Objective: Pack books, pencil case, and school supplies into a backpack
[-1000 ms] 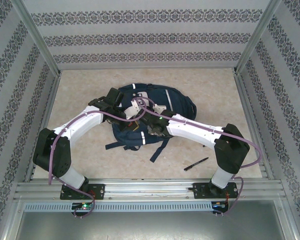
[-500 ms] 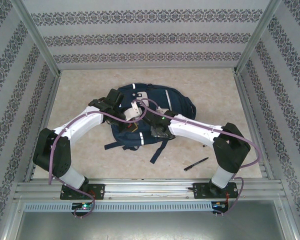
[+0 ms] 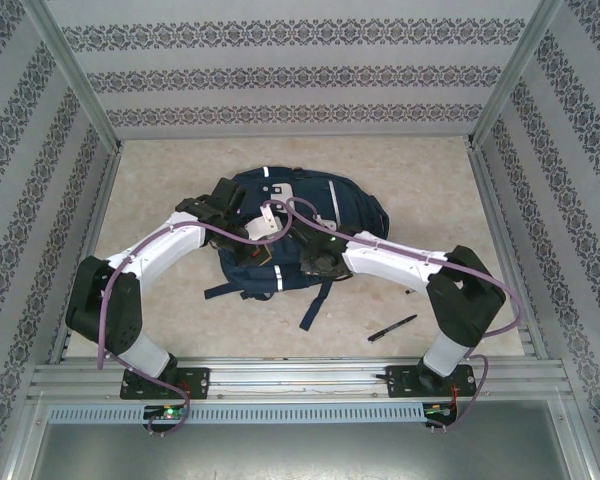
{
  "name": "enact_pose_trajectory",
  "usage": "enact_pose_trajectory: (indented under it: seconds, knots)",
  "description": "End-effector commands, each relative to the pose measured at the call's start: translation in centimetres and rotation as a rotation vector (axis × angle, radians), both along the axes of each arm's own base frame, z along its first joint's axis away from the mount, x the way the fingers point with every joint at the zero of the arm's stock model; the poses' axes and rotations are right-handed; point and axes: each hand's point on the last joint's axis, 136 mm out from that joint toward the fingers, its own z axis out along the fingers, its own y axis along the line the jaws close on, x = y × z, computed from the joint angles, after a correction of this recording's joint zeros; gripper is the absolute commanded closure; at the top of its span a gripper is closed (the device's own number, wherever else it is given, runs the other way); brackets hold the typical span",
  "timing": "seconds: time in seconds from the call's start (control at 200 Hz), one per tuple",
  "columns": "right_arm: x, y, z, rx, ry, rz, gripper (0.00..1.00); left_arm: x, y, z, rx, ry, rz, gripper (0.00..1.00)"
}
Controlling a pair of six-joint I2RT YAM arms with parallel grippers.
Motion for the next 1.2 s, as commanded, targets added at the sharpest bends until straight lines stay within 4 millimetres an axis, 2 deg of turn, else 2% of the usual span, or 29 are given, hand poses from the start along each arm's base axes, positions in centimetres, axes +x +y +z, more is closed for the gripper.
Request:
enact_pose_trajectory:
  seconds: [0.0,0.165,0.245,0.37,0.495,0.625,0.779,0.854,0.904,1.034,1.199]
  knots:
    - [0.3,2.8,2.2,0.221,-0.048,0.101,0.69,-1.2,-0.3,1.7,-0.042,0.004,-0.041,1.00]
    - [-0.3,1.7,2.8,0.319,-0.124,0.159,0.66,-1.3,-0.2,1.8,-0.039,0.002,-0.045,1.00]
    - [-0.2,1.6,3.3,0.396,-0.176,0.187,0.69,-1.5,-0.2,1.9,-0.043,0.005,-0.050,1.00]
    - [0.6,0.9,3.2,0.392,-0.229,0.192,0.71,-1.5,0.0,1.8,-0.032,-0.005,-0.057,1.00]
    - [1.4,1.5,3.3,0.419,-0.228,0.170,0.79,-1.6,-0.2,2.2,-0.047,0.004,-0.057,1.00]
    - [1.8,2.0,2.4,0.409,-0.192,0.122,0.79,-1.3,-0.4,2.5,-0.061,-0.003,-0.048,1.00]
    - [1.2,2.4,0.7,0.389,-0.149,0.081,0.79,-1.2,-0.4,2.6,-0.068,-0.010,-0.043,1.00]
    - [1.2,2.2,0.5,0.373,-0.148,0.075,0.90,-1.1,-0.2,2.6,-0.062,-0.010,-0.040,1.00]
    - [1.4,1.9,0.8,0.363,-0.156,0.064,1.00,-1.1,-0.1,2.7,-0.059,-0.007,-0.036,1.00]
    - [1.4,0.5,2.4,0.319,-0.167,0.058,1.00,-0.9,0.8,2.5,-0.034,-0.028,-0.026,1.00]
    - [1.1,-2.4,3.8,0.337,-0.066,0.039,1.00,0.3,3.5,1.6,0.044,-0.039,0.036,1.00]
